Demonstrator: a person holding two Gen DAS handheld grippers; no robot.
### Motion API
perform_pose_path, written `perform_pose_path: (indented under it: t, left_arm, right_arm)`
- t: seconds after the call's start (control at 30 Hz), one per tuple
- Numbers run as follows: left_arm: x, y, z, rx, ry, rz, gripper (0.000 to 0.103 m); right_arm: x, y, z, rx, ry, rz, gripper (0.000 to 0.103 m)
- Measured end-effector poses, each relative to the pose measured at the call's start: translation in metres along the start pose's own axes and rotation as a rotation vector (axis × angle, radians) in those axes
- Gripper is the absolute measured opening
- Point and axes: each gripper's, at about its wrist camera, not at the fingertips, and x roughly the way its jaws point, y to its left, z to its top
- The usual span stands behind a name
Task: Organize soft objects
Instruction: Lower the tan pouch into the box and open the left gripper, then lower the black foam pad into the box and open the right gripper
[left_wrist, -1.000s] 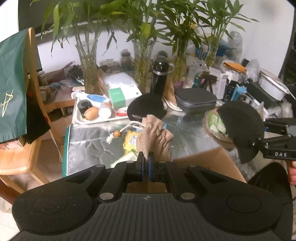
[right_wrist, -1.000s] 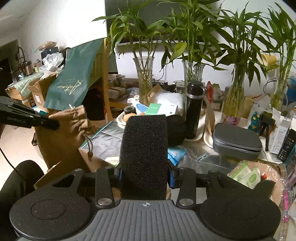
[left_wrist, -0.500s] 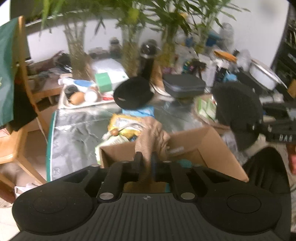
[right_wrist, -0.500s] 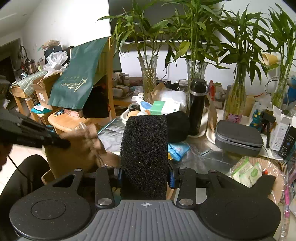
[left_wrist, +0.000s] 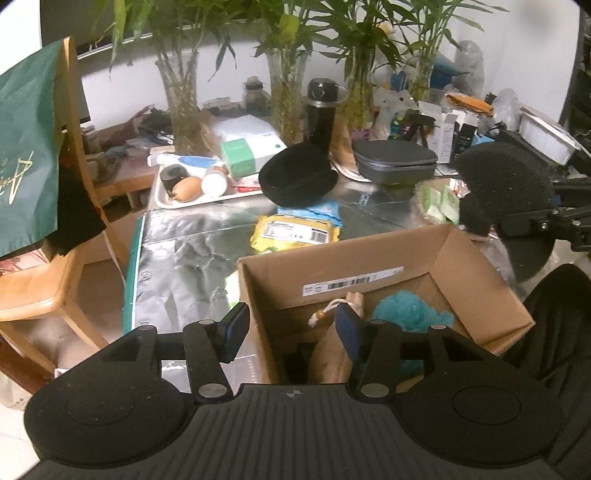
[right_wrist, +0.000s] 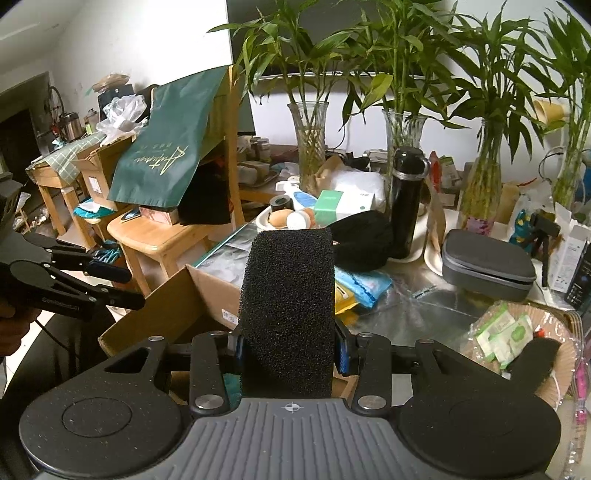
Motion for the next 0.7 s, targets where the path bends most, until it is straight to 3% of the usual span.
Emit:
perform_pose_path:
  t: [0.2, 0.3, 0.7]
  left_arm:
    - [-0.002, 0.006, -0.005, -0.026, -0.020, 0.003, 0.053]
    - [-0.002, 0.008, -0.007, -0.042, -0.033, 0.002, 0.063]
    - [-0.004, 0.011, -0.011, -0.043, -0.043, 0.011, 0.063]
  right_arm:
    - [0.003, 0.006, 0.001, -0.013, 0.012, 0.015, 0.045]
    - [0.005, 0.008, 0.000, -0.023, 0.017, 0.022, 0.045]
    - [0.012, 0.009, -0.002, -0.030, 0.041, 0.045, 0.045]
